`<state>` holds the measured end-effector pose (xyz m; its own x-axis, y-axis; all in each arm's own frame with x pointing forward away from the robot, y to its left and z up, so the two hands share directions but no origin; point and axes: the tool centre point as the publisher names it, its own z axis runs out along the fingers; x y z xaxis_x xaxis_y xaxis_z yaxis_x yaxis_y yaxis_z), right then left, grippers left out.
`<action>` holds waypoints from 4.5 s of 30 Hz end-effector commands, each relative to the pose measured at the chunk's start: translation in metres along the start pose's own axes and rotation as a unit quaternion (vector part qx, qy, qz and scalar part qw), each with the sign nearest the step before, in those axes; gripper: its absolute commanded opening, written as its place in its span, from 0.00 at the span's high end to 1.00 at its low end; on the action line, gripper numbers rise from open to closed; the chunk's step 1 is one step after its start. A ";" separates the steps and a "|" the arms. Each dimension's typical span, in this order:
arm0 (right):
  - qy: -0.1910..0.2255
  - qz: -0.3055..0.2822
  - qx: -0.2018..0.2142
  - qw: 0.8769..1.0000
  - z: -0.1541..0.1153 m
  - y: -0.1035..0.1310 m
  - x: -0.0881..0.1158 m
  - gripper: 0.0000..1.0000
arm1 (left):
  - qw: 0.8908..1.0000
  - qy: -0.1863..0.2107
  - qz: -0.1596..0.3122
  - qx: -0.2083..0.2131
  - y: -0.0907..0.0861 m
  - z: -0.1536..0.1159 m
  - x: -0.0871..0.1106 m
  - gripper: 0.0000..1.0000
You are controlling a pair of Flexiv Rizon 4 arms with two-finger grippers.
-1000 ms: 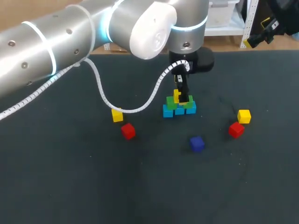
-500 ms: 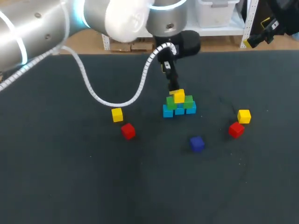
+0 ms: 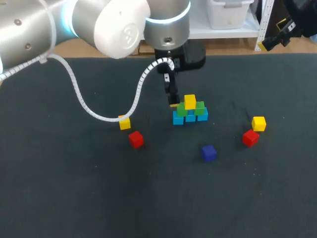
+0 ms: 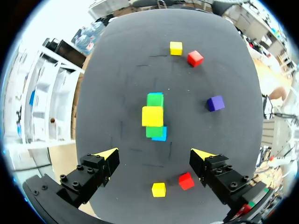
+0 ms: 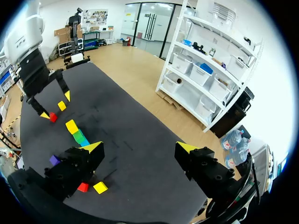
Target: Place the blue cubes, place green cubes on the blue cubes, place the yellow cubes on the green cubes, then place the red cubes on the yellow cubes, and place purple cube on the red cubes.
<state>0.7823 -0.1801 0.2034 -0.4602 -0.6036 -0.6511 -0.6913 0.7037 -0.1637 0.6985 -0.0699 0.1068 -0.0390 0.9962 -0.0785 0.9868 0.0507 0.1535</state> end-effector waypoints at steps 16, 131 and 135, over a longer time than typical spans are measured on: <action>0.001 0.000 0.001 1.000 -0.001 0.000 0.000 0.00 | 0.997 0.009 0.030 0.069 0.003 0.029 -0.038 0.00; 0.001 0.000 0.001 1.000 -0.001 0.000 0.000 0.00 | 0.996 0.015 0.023 0.082 0.007 0.051 -0.052 0.59; 0.001 0.000 0.001 1.000 -0.001 0.000 0.000 0.00 | 0.996 0.016 0.024 0.081 0.007 0.051 -0.052 0.51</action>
<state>0.7823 -0.1801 0.2034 -0.4602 -0.6036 -0.6511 -0.6913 0.7037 -0.1637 0.7146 -0.1243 0.0621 0.0053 0.9990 -0.0455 1.0000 -0.0055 -0.0044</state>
